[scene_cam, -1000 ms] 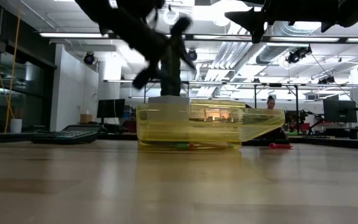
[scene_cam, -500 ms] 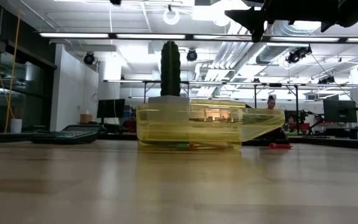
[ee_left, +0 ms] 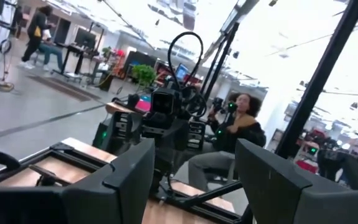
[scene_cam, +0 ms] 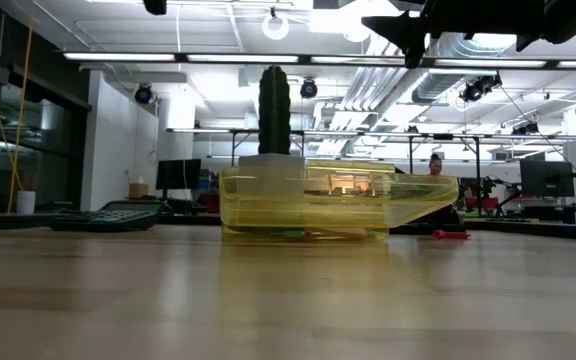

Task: Pack school essentials
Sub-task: Put the large orange eraser into the yellow supply box

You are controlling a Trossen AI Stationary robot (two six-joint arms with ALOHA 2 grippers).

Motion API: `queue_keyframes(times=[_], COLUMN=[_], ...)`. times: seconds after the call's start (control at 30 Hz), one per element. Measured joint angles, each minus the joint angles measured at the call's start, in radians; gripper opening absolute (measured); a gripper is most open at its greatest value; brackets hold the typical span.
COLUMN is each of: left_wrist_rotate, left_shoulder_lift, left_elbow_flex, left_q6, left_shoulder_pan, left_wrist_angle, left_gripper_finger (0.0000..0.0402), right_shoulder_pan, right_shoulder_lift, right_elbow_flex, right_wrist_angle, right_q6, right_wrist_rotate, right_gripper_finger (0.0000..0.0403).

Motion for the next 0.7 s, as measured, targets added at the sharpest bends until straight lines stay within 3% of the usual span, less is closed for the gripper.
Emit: queue_keyframes(times=[0.3, 0.7], left_wrist_rotate=[-0.013, -0.021], left_shoulder_lift=[-0.023, -0.023], left_elbow_flex=[-0.001, -0.001], left_q6=[0.183, 0.215], left_shoulder_pan=[0.000, 0.000], left_wrist_angle=[-0.026, -0.027], left_gripper_finger=[0.0211, 0.0211], right_shoulder_pan=[0.000, 0.000], right_shoulder_lift=[0.000, 0.000], right_elbow_flex=[0.000, 0.000], right_wrist_angle=[0.000, 0.000], right_q6=[0.016, 0.003], right_wrist_rotate=[0.000, 0.000], right_gripper_finger=[0.0227, 0.0227])
